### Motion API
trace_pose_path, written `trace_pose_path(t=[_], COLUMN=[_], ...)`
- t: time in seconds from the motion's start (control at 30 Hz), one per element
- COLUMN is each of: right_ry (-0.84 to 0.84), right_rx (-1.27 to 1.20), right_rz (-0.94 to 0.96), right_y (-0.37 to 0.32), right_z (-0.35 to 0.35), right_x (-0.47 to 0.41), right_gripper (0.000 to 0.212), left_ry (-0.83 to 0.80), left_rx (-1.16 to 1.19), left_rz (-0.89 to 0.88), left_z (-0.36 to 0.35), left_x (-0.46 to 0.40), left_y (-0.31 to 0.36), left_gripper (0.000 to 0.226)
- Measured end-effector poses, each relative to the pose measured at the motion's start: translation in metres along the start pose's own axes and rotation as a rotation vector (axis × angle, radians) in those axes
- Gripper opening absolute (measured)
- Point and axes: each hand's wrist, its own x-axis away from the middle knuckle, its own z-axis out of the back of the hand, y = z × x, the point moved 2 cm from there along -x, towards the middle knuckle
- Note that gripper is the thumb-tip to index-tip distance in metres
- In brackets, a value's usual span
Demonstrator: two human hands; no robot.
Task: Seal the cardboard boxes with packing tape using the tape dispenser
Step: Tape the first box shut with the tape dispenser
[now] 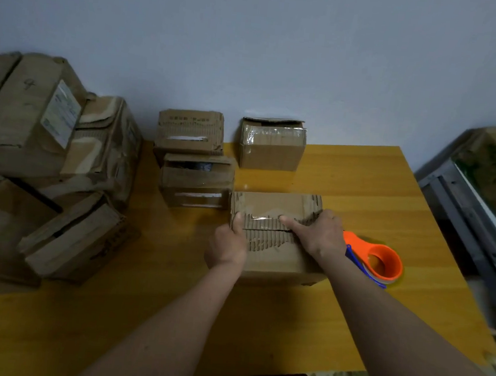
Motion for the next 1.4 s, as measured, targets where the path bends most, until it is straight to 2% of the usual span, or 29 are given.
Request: trace_pose_path(t=[0.13, 0.2, 0.37, 0.5, 0.6, 0.63, 0.73, 0.8, 0.87, 0.97, 1.07, 1.17, 1.33, 1.4], right_ry=[-0.104, -0.085, 0.102, 0.115, 0.263, 0.243, 0.085, 0.099, 0.151, 0.21, 0.13, 0.032, -0.014, -0.044], right_rx=[-0.329, -0.364, -0.229, -0.028, -0.053, -0.073, -0.077, -0.063, -0.008, 0.021, -0.115, -0.179, -0.053, 0.057], right_rz=[0.064, 0.1, 0.169, 0.12, 0.122, 0.167, 0.24, 0.227, 0.192, 0.15, 0.175, 0.292, 0.277, 0.252], right_y=[0.018, 0.022, 0.039, 0.055, 0.052, 0.049, 0.046, 0.052, 0.065, 0.089, 0.095, 0.09, 0.105, 0.116], right_z=[0.005, 0.004, 0.0, 0.003, 0.019, 0.023, 0.025, 0.028, 0.032, 0.032, 0.024, 0.025, 0.045, 0.049], right_x=[-0.007, -0.004, 0.019, 0.029, 0.023, 0.019, 0.011, 0.011, 0.016, 0.033, 0.05, 0.049, 0.019, 0.007], right_gripper=[0.044, 0.034, 0.035, 0.037, 0.042, 0.046, 0.036, 0.028, 0.029, 0.026, 0.021, 0.016, 0.031, 0.034], left_ry=[0.023, 0.039, -0.046, -0.112, 0.031, 0.047, -0.193, -0.278, -0.279, -0.401, -0.428, -0.353, -0.237, -0.169], left_rx=[0.0, -0.012, -0.037, -0.204, -0.424, -0.488, -0.737, -0.887, -0.967, -0.992, -0.97, -0.944, -0.754, -0.717], left_rz=[0.013, 0.01, -0.087, -0.296, -0.551, -0.618, -0.611, -0.599, -0.735, -1.068, -1.233, -1.228, -1.001, -0.959], left_z=[0.001, 0.001, 0.007, 0.026, 0.025, 0.016, -0.024, -0.043, -0.053, -0.054, -0.038, -0.029, -0.044, -0.05], left_x=[0.0, -0.001, -0.007, -0.022, 0.0, 0.015, 0.067, 0.09, 0.099, 0.096, 0.079, 0.068, 0.086, 0.092], left_y=[0.0, 0.0, 0.003, 0.038, 0.071, 0.077, 0.067, 0.053, 0.048, 0.051, 0.049, 0.043, 0.054, 0.06], left_gripper=[0.063, 0.064, 0.059, 0.037, 0.068, 0.075, 0.103, 0.12, 0.115, 0.084, 0.083, 0.09, 0.057, 0.058])
